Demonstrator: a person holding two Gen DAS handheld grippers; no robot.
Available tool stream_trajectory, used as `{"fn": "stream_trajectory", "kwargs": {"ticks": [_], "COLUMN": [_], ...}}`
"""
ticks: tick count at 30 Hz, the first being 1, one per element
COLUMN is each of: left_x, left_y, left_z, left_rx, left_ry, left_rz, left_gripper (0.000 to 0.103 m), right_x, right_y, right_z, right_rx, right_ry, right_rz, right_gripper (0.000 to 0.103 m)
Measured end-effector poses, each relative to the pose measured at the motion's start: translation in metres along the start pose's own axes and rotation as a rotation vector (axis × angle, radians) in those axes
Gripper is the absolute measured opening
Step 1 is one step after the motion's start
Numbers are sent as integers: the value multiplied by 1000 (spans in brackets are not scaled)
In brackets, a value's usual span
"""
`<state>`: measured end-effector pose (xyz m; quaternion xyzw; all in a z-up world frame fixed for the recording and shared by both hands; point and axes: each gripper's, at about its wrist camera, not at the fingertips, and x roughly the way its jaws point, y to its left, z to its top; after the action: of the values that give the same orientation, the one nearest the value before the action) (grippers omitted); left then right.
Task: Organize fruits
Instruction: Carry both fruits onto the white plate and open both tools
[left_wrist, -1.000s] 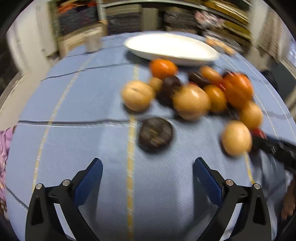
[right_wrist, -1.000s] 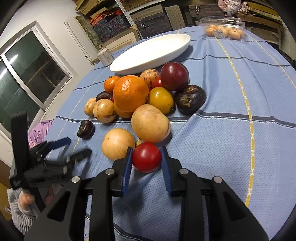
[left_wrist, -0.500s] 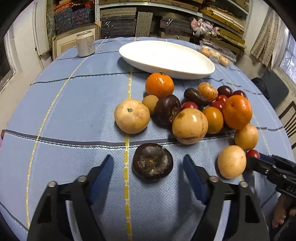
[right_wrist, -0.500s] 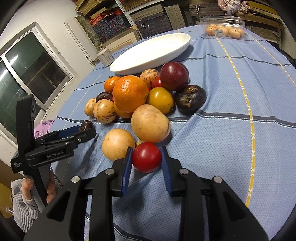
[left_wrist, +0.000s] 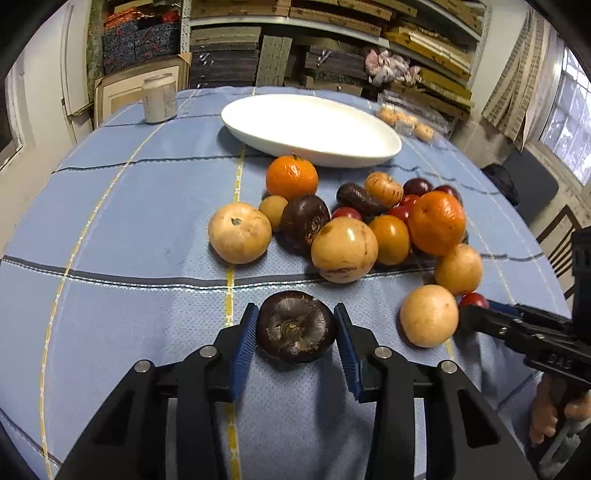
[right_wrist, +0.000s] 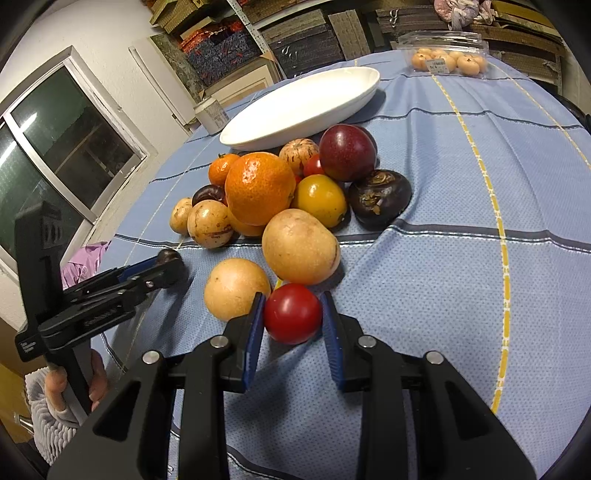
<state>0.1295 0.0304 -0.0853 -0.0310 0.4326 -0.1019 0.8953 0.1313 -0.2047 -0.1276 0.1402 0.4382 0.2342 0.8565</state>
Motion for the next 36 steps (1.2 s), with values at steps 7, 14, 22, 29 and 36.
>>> {"fn": "stream_trajectory", "kwargs": {"ticks": [7,14,22,29,36], "left_x": [-34,-9,63,62,26], "left_y": [-12,-26,2,17,40], "left_z": [39,124,157,160,145], "left_rx": [31,26,-79,-93,-152], "left_ry": [-108,-156,-30,-64,-133], "left_rz": [-28,-39,-78,-84,-64], "left_gripper": [42,42,42,72,84], "right_x": [-39,-53,40,61,19], "right_y": [8,26,13,12,9], "right_z": [19,119,185,191,170], "right_rx": [-27,-93,-39,-74,-43], "right_ry": [-123,-249,-120,-108,-191], "right_rz": [30,-50,-48,-85,-54], "right_gripper": [29,29,29,32,42]}}
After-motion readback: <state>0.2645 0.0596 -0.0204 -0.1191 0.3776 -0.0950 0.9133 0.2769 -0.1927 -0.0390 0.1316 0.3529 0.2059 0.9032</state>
